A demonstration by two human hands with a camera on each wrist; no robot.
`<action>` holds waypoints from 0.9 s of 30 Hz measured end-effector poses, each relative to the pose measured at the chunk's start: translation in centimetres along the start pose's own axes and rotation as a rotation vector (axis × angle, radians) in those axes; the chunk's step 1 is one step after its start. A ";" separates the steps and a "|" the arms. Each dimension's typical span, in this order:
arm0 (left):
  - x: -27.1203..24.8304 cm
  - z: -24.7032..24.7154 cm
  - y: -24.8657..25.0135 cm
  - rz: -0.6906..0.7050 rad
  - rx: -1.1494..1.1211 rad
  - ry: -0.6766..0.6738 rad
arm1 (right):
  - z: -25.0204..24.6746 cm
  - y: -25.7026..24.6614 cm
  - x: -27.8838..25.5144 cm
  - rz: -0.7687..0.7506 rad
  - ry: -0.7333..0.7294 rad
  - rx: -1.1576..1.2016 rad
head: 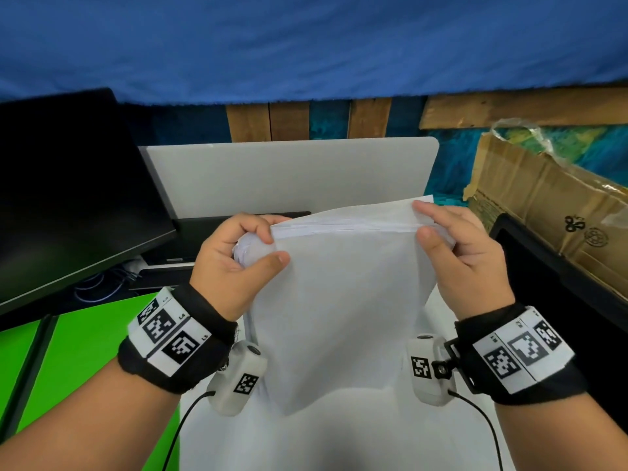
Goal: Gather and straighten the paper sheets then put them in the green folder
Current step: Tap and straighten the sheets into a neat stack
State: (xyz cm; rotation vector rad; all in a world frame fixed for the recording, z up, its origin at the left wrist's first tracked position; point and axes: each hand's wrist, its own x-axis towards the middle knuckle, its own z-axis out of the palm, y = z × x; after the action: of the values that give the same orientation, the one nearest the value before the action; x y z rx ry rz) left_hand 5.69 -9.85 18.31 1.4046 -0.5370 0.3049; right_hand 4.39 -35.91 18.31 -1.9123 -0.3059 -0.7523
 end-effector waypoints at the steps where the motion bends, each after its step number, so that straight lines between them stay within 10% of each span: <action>1: 0.0 0.0 0.0 -0.002 -0.002 0.000 | 0.0 -0.1 0.0 -0.004 -0.013 -0.011; 14: 0.0 -0.2 0.1 -0.010 -0.017 -0.019 | -0.1 -0.1 0.3 0.005 -0.070 -0.092; 27: -0.1 0.1 0.5 -0.008 -0.004 -0.033 | -0.1 -1.4 1.3 0.414 0.132 0.537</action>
State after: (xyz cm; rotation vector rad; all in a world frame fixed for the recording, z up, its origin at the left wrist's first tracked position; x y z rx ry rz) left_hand 5.38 -9.89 18.68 1.4093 -0.5586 0.2742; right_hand 4.60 -35.52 20.15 -1.3478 -0.0167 -0.4543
